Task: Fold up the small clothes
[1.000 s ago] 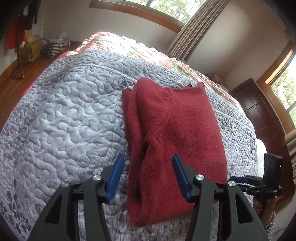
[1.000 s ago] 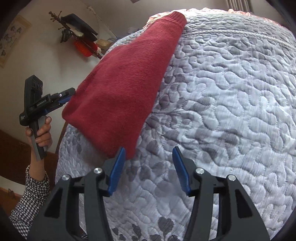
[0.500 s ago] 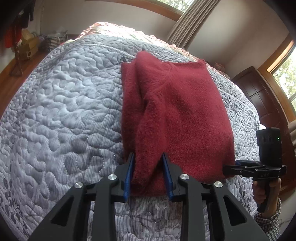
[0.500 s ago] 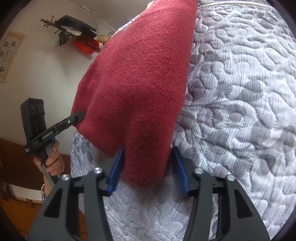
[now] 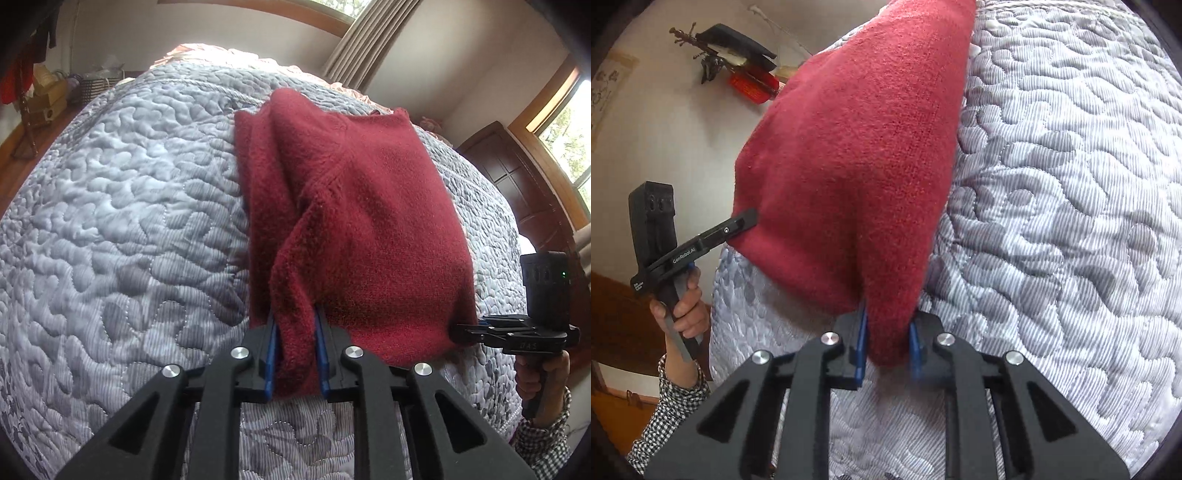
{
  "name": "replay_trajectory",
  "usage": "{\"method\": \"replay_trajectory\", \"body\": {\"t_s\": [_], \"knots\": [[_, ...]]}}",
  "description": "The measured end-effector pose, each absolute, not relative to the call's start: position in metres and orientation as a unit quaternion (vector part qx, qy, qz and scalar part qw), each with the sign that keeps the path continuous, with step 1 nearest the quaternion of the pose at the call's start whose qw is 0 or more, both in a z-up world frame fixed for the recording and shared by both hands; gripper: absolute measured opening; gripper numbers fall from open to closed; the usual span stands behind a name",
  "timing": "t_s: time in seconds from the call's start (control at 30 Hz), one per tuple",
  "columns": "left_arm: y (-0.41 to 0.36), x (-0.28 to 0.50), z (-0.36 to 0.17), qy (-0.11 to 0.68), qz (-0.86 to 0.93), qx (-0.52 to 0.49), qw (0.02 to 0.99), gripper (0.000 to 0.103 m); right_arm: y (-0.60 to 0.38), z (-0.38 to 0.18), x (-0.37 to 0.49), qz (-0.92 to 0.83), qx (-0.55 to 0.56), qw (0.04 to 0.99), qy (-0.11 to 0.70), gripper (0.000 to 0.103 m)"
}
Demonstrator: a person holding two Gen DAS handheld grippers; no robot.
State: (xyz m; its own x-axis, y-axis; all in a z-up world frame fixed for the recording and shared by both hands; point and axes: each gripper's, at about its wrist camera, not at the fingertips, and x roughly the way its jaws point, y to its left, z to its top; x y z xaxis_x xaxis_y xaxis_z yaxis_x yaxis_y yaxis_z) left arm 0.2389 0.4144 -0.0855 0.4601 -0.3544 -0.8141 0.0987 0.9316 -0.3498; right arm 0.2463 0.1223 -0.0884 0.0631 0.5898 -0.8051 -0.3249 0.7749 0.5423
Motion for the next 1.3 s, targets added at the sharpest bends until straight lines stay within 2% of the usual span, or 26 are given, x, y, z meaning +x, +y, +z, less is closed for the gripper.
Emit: {"method": "replay_trajectory", "body": {"t_s": [0.13,0.17,0.2,0.23,0.27,0.33,0.5,0.63,0.8,1.0,1.07,1.1,1.13,1.3], "knots": [[0.409,0.239,-0.086,0.499,-0.129,-0.110,0.850,0.021,0.128,-0.086,0.243,0.322,0.097,0.723,0.604,0.020],[0.407,0.238,-0.083,0.496,-0.132,-0.105,0.852,0.026,0.129,-0.082,0.244,0.325,0.093,0.724,0.602,0.025],[0.407,0.236,-0.078,0.494,-0.134,-0.098,0.854,0.030,0.131,-0.078,0.245,0.324,0.093,0.725,0.600,0.034],[0.407,0.233,-0.072,0.492,-0.139,-0.095,0.854,0.040,0.132,-0.071,0.245,0.326,0.089,0.727,0.597,0.041],[0.408,0.230,-0.064,0.487,-0.142,-0.092,0.857,0.055,0.134,-0.062,0.244,0.326,0.077,0.735,0.590,0.050],[0.413,0.225,-0.042,0.459,-0.130,-0.072,0.876,0.071,0.129,-0.042,0.242,0.322,0.049,0.759,0.564,0.051],[0.421,0.262,0.001,0.430,-0.123,-0.071,0.892,0.072,0.130,-0.018,0.260,0.297,0.028,0.786,0.542,0.051],[0.408,0.328,-0.001,0.451,-0.112,-0.068,0.883,0.072,0.135,-0.016,0.278,0.289,0.037,0.794,0.534,0.051],[0.407,0.391,-0.031,0.485,-0.077,-0.091,0.866,0.068,0.126,-0.027,0.286,0.286,0.053,0.791,0.539,0.051],[0.400,0.414,-0.048,0.495,-0.106,-0.125,0.854,0.059,0.110,-0.043,0.300,0.279,0.073,0.786,0.547,0.051],[0.396,0.417,-0.054,0.503,-0.100,-0.124,0.849,0.041,0.107,-0.045,0.303,0.281,0.083,0.784,0.547,0.051],[0.395,0.417,-0.056,0.505,-0.093,-0.119,0.850,0.022,0.106,-0.044,0.305,0.280,0.083,0.785,0.546,0.051],[0.395,0.416,-0.057,0.507,-0.096,-0.121,0.848,0.014,0.107,-0.044,0.307,0.279,0.081,0.786,0.545,0.051],[0.410,0.399,-0.036,0.471,-0.067,-0.129,0.870,0.009,0.113,-0.042,0.311,0.283,0.078,0.789,0.540,0.052]]}}
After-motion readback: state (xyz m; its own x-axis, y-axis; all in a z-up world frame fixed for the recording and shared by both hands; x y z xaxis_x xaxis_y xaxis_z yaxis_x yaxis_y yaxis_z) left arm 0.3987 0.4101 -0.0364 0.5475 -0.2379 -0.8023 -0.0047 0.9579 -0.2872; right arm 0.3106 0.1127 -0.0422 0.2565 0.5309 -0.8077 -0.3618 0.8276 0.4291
